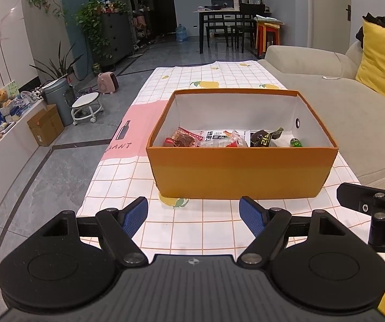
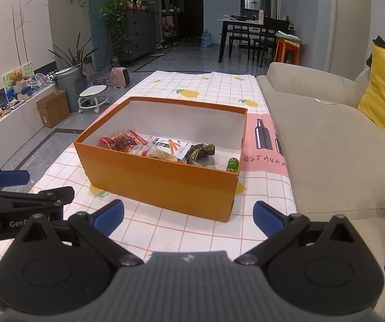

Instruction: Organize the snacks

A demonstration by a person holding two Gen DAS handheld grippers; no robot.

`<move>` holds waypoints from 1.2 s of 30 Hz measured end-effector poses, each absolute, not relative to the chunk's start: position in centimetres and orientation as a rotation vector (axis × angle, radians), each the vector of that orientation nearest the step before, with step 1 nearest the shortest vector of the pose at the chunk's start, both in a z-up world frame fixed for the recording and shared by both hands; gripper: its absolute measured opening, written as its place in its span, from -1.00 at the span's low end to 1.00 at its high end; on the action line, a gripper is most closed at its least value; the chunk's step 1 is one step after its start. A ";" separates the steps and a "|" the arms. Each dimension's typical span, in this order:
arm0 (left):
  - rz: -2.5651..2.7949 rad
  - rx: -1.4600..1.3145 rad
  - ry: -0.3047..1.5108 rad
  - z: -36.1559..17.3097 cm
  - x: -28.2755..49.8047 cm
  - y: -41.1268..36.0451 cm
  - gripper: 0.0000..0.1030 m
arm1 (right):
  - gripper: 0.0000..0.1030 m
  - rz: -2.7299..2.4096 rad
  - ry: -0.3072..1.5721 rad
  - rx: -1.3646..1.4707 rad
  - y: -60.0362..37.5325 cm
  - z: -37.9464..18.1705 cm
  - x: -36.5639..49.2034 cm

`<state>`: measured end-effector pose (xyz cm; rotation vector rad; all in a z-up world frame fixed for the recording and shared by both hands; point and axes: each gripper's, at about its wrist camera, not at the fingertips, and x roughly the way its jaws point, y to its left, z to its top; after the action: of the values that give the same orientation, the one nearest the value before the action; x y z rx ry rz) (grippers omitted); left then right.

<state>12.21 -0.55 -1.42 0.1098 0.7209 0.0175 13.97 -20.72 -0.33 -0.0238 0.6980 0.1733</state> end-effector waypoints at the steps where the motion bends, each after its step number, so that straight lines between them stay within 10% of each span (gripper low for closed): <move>1: 0.017 0.109 0.721 -1.4 12.2 -0.6 0.76 | 0.92 0.174 0.699 -0.023 -20.7 -0.3 14.0; 36: 0.015 0.107 0.725 -1.5 12.3 -0.5 0.76 | 0.92 0.176 0.704 -0.013 -20.4 -0.5 14.0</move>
<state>12.28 -0.54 -1.55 0.1071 0.7246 0.0155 13.98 -20.43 -0.48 -0.0128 0.7040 0.1761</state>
